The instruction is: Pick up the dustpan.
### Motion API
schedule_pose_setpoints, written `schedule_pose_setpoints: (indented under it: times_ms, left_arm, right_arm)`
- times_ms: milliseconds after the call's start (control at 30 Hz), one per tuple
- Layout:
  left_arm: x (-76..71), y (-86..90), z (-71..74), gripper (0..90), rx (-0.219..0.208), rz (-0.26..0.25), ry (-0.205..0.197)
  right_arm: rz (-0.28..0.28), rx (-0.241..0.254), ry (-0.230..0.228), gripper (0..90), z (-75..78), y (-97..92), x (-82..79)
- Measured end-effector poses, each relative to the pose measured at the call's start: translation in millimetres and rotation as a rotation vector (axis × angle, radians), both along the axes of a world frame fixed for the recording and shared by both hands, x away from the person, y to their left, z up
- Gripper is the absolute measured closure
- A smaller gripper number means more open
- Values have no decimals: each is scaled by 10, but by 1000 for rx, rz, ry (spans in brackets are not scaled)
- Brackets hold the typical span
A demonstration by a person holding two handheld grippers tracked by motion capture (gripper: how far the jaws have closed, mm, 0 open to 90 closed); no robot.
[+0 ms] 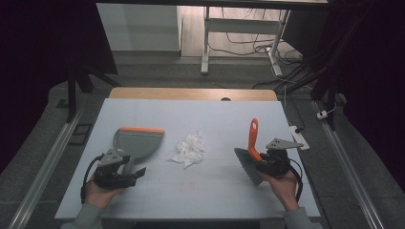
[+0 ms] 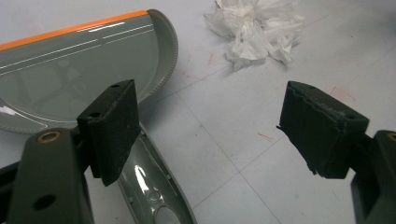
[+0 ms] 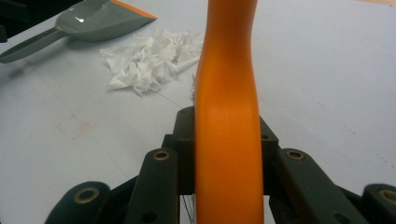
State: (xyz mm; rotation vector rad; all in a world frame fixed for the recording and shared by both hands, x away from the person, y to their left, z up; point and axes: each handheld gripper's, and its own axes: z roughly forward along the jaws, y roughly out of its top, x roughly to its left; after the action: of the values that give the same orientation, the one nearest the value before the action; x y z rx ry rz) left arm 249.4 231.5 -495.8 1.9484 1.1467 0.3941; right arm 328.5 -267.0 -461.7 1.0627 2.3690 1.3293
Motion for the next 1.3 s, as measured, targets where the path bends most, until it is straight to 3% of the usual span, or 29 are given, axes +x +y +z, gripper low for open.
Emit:
schedule_pose_setpoints:
  times_ms: [500, 1033, 1300]
  left_arm:
    - [-9, -44, 49, 214, 11, -14, 5]
    - [-14, -131, 135, 214, 37, -33, 0]
    - [31, -159, 248, 212, 64, -20, 28]
  right_arm:
    - [3, 19, -5, 703, 22, -29, 9]
    - [-7, 4, -12, 703, 28, -39, -17]
    - [-24, 10, -16, 703, 51, -60, -28]
